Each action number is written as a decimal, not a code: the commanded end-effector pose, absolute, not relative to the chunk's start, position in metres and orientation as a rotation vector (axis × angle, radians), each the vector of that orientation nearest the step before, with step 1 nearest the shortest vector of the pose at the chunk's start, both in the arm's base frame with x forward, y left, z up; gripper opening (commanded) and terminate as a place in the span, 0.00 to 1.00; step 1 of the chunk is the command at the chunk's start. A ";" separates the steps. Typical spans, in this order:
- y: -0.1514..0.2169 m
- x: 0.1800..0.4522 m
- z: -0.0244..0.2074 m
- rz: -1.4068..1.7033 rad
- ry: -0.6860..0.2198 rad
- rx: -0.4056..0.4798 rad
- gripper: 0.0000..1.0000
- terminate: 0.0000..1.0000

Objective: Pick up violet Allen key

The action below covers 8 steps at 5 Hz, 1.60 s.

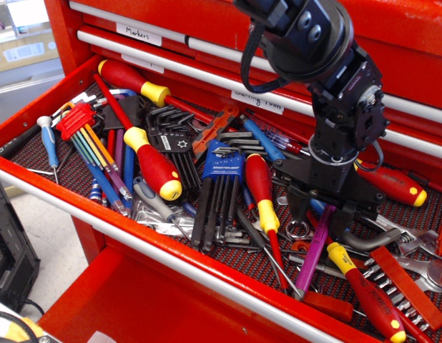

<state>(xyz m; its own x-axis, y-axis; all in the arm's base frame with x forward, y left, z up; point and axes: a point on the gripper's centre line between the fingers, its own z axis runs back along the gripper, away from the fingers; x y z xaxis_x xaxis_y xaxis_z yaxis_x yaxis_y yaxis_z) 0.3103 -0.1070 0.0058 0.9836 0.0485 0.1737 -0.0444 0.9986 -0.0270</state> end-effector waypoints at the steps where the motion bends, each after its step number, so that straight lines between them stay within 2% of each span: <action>1: -0.111 0.317 0.030 0.057 -0.180 -0.007 0.00 0.00; 2: -0.108 0.322 0.045 0.040 -0.161 0.025 0.00 0.00; 4: -0.092 0.334 0.080 0.085 0.029 -0.021 0.00 0.00; 5: -0.094 0.320 0.092 0.122 0.054 0.015 0.00 0.00; 7: -0.104 0.286 0.138 0.223 0.096 0.108 0.00 0.00; 8: -0.110 0.273 0.156 0.228 0.052 0.172 0.00 0.00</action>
<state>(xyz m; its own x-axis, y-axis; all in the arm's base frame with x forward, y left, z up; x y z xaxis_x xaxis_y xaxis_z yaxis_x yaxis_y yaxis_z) 0.2670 -0.1069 0.1363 0.9752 0.1999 -0.0949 -0.1707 0.9524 0.2526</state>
